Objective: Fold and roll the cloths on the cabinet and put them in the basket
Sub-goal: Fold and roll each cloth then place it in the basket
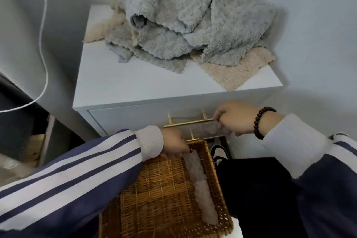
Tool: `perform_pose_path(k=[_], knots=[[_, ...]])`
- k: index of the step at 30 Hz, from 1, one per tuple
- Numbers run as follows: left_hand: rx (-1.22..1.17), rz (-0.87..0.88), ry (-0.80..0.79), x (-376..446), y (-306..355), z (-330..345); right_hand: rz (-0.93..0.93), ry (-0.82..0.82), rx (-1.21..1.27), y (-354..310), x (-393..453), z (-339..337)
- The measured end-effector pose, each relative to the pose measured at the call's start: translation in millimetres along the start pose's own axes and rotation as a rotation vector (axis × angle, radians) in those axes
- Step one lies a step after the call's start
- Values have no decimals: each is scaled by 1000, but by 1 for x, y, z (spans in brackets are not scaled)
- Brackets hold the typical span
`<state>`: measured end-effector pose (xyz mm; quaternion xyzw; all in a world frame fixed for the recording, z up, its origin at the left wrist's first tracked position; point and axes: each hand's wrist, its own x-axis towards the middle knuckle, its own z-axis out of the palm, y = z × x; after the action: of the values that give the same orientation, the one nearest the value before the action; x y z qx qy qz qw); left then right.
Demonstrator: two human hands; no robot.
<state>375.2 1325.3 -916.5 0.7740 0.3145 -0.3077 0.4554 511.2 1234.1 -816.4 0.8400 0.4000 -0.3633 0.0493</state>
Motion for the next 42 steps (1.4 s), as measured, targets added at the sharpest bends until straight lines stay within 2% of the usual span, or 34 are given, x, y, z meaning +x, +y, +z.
perform_pose_path(k=[3, 6, 8, 11, 16, 19, 21, 27, 31, 35, 37, 39, 42], knots=[[-84, 80, 40, -22, 7, -7, -57, -63, 205, 0, -12, -17], [-92, 111, 159, -45, 11, -22, -169, -57, 458, -10, -9, -33], [-70, 130, 272, -57, 14, -34, -241, -96, 513, -17, -6, -41], [-131, 170, 342, -75, 17, -47, -323, -141, 555, -23, -2, -48], [-281, 213, 493, -107, 8, -52, -501, -75, 680, -45, -1, -60], [-384, 231, 613, -121, 5, -57, -583, 32, 791, -58, -1, -67], [-540, 270, 706, -125, 9, -61, -590, 135, 803, -60, 0, -70], [-768, 443, 1082, -101, 31, -92, -567, 649, 593, -41, 14, -75], [-693, 484, 1396, -78, 30, -116, -540, 827, 742, -36, 22, -79], [-280, 470, 1818, -71, 29, -140, -596, 1026, 627, -46, 31, -77], [-137, 496, 1886, -67, 29, -150, -632, 1081, 424, -54, 39, -77], [-150, 517, 1856, -64, 28, -157, -621, 1109, 216, -62, 49, -75], [-170, 488, 1804, -65, 25, -163, -656, 1188, 128, -71, 62, -75]])
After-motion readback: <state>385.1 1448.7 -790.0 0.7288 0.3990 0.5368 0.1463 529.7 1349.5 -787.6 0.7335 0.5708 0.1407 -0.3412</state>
